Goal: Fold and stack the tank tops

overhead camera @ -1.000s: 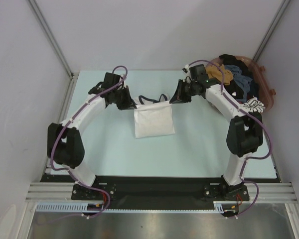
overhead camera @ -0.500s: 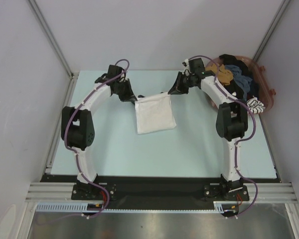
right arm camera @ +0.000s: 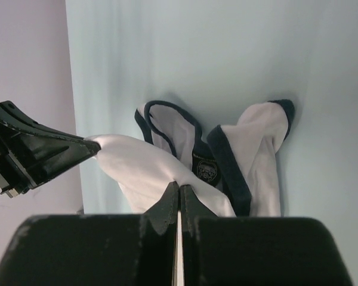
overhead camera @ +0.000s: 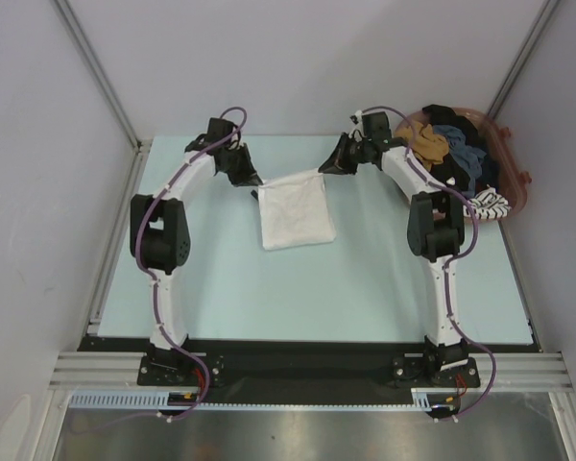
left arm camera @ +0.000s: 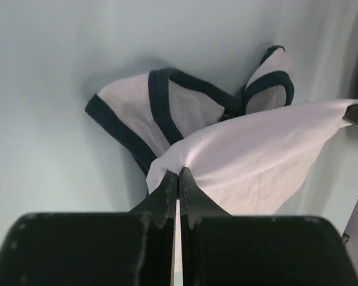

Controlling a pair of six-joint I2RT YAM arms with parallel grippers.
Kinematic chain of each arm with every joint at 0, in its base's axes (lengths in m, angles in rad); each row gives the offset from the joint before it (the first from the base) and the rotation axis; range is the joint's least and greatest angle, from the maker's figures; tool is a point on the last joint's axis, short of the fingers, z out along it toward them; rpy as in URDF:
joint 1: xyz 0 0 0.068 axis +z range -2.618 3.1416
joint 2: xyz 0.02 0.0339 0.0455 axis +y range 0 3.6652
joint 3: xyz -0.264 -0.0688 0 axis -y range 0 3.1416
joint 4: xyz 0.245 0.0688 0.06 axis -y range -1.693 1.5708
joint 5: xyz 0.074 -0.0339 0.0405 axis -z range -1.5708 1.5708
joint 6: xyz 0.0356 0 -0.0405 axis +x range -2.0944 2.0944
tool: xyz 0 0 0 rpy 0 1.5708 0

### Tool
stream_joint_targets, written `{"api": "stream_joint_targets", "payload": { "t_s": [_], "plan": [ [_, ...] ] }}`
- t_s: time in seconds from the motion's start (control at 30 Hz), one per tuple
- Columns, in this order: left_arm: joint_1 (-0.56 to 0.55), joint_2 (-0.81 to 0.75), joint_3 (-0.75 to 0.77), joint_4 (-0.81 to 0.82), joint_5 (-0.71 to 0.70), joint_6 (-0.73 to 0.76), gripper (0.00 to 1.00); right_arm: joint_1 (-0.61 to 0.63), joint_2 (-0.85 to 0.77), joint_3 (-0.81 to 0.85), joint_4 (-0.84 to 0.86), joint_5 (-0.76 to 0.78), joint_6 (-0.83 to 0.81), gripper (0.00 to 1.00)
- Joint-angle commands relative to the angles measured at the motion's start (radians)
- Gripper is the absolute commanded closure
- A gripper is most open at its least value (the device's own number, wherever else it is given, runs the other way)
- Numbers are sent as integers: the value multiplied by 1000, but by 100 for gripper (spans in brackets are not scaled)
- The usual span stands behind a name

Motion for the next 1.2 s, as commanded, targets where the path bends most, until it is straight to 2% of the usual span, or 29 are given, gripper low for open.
{"api": "stream_joint_targets", "payload": {
  "t_s": [0.0, 0.13, 0.2, 0.3, 0.33, 0.37, 0.4, 0.43, 0.47, 0.5, 0.53, 0.57, 0.63, 0.77, 0.9, 1.0, 1.03, 1.1, 1.13, 1.17],
  "plan": [
    [23, 38, 87, -2, 5, -9, 100, -13, 20, 60, 88, -21, 39, 100],
    [32, 79, 127, -1, 1, -15, 99, -17, 62, 81, 130, -30, 62, 100],
    [39, 90, 133, 27, 1, -24, 95, -18, 84, 84, 170, -40, 78, 100],
    [45, 125, 135, 98, 18, -44, 94, -23, 116, 86, 233, -26, 101, 98],
    [45, 144, 149, 102, 36, -46, 91, -23, 130, 86, 249, -24, 105, 92],
    [45, 164, 168, 102, 35, -47, 80, -23, 151, 92, 269, -20, 116, 87],
    [46, 197, 194, 93, 31, -49, 56, -26, 162, 91, 279, -17, 122, 83],
    [45, 204, 193, 102, 25, -50, 50, -26, 167, 83, 294, -15, 130, 66],
    [45, 202, 186, 124, 16, -52, 39, -27, 170, 65, 306, -12, 130, 58],
    [45, 184, 152, 137, 9, -52, 33, -27, 156, 43, 317, -10, 126, 51],
    [45, 161, 129, 153, -1, -52, 29, -27, 144, 22, 335, -9, 116, 32],
    [45, 133, 100, 194, -33, -52, 19, -27, 123, -3, 355, 2, 109, 29],
    [45, 43, 3, 242, -59, -52, 14, -30, 52, -87, 381, 26, 75, 27],
    [42, -72, -78, 268, -100, -32, 13, -35, -46, -202, 447, 25, 58, 31],
    [7, -190, -179, 282, -163, 3, 13, -35, -147, -311, 475, 46, 29, 41],
    [-23, -276, -267, 337, -137, 3, 16, -30, -198, -377, 538, -7, 38, 55],
    [-30, -289, -287, 355, -86, -4, 18, -27, -203, -388, 570, -33, 65, 67],
    [-47, -296, -324, 401, -27, -37, 22, -17, -194, -403, 611, -114, 98, 77],
    [-53, -293, -331, 417, 29, -52, 25, -9, -186, -402, 640, -136, 116, 84],
    [-58, -283, -342, 471, 62, -84, 32, 3, -163, -396, 654, -161, 150, 87]
  ]
}}
